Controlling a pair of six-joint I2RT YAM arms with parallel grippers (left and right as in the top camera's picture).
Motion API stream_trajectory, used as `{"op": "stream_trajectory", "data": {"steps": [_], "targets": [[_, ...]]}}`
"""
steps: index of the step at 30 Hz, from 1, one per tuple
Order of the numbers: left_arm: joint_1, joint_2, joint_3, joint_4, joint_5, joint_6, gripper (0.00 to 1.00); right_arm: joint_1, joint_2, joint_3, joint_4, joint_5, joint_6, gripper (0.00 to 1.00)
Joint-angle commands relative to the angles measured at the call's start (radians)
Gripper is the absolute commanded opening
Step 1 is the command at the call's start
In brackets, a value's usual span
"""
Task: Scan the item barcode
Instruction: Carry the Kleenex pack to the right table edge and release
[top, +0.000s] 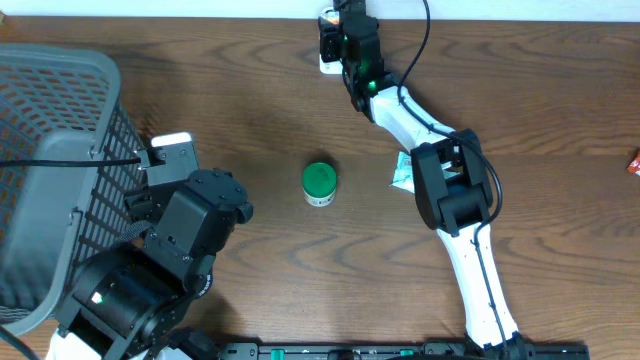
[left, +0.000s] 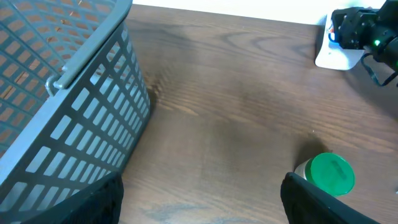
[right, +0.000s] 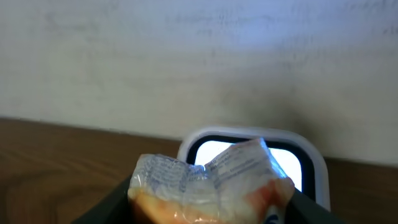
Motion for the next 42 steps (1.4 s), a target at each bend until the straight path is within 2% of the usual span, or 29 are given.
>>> {"op": "stream_trajectory", "data": {"steps": [1, 5, 11, 14, 19, 23, 28, 37, 42], "targets": [[0.002, -0.002, 0.000, -0.003, -0.005, -0.010, 0.81, -0.010, -0.130, 0.010, -0.088, 0.011, -0.029, 0.51], [0.002, -0.002, 0.000, -0.003, -0.005, -0.010, 0.81, -0.023, -0.292, 0.010, -0.295, 0.042, -0.116, 0.50], [0.002, -0.002, 0.000, -0.003, -0.005, -0.010, 0.81, -0.076, -0.544, 0.010, -0.771, 0.323, -0.114, 0.53], [0.002, -0.002, 0.000, -0.003, -0.005, -0.010, 0.81, -0.152, -0.628, 0.010, -1.052, 0.439, -0.114, 0.53], [0.002, -0.002, 0.000, -0.003, -0.005, -0.010, 0.82, -0.357, -0.634, 0.003, -1.374, 0.466, -0.086, 0.48], [0.002, -0.002, 0.000, -0.003, -0.005, -0.010, 0.81, -0.548, -0.590, -0.049, -1.430, 0.436, -0.084, 0.50], [0.002, -0.002, 0.000, -0.003, -0.005, -0.010, 0.81, -0.768, -0.497, -0.158, -1.347, 0.300, -0.084, 0.52], [0.002, -0.002, 0.000, -0.003, -0.005, -0.010, 0.81, -1.001, -0.360, -0.216, -1.297, 0.336, -0.095, 0.52], [0.002, -0.002, 0.000, -0.003, -0.005, -0.010, 0.81, -1.098, -0.362, -0.209, -1.263, 0.309, -0.096, 0.61]]}}
